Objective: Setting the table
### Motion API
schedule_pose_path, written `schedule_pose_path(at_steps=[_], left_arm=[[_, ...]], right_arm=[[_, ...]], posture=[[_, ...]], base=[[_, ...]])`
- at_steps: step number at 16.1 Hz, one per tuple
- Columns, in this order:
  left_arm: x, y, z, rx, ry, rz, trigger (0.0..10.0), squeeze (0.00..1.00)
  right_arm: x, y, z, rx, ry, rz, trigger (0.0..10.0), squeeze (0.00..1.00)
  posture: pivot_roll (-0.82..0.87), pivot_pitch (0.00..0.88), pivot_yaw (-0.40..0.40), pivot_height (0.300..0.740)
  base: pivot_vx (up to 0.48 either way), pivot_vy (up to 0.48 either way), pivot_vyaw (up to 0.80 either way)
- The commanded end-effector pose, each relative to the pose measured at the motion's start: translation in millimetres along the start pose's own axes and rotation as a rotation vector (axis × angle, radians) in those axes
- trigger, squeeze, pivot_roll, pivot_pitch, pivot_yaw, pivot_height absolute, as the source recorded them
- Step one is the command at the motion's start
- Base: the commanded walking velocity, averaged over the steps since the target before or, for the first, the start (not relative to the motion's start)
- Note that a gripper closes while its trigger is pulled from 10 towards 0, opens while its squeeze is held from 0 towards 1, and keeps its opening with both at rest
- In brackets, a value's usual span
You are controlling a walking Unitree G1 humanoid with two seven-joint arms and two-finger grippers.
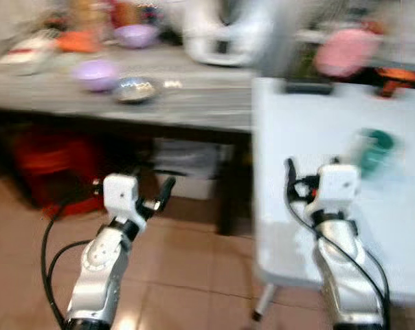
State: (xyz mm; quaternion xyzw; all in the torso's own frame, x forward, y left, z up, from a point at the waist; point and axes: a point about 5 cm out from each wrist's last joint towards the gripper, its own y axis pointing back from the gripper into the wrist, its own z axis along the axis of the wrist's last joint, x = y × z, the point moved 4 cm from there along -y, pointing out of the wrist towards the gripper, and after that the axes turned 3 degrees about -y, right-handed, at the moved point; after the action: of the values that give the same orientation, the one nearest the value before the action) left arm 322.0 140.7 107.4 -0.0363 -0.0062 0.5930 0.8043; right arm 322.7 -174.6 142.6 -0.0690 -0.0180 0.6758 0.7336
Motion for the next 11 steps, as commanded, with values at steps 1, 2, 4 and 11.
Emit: schedule_pose_path(at_steps=[1,2,4,11], left_arm=[[2.2,0.3,3.8,-0.01,-0.005,0.002,10.0,0.0],[1.4,-0.5,3.6,-0.01,-0.004,0.002,10.0,0.0],[0.8,-0.7,3.6,-0.01,-0.004,0.001,10.0,0.0],[-3.8,-2.4,3.7,-0.01,0.0,-0.01,10.0,0.0]], right_arm=[[-0.2,-3.2,6.9,-0.024,0.001,-0.002,10.0,0.0],[-0.6,-3.9,6.6,-0.023,0.004,0.0,10.0,0.0],[-0.5,-4.2,6.8,-0.024,0.005,0.001,10.0,0.0],[0.6,-5.2,7.6,-0.028,0.003,0.011,10.0,0.0]], posture=[[-0.04,0.052,0.04,0.74],[-0.05,0.051,0.038,0.74],[-0.05,0.051,0.038,0.74],[-0.05,0.051,0.038,0.74]], base=[[0.0,-0.345,0.0],[0.0,-0.341,0.0],[0.0,-0.341,0.0],[0.0,-0.344,0.0]])
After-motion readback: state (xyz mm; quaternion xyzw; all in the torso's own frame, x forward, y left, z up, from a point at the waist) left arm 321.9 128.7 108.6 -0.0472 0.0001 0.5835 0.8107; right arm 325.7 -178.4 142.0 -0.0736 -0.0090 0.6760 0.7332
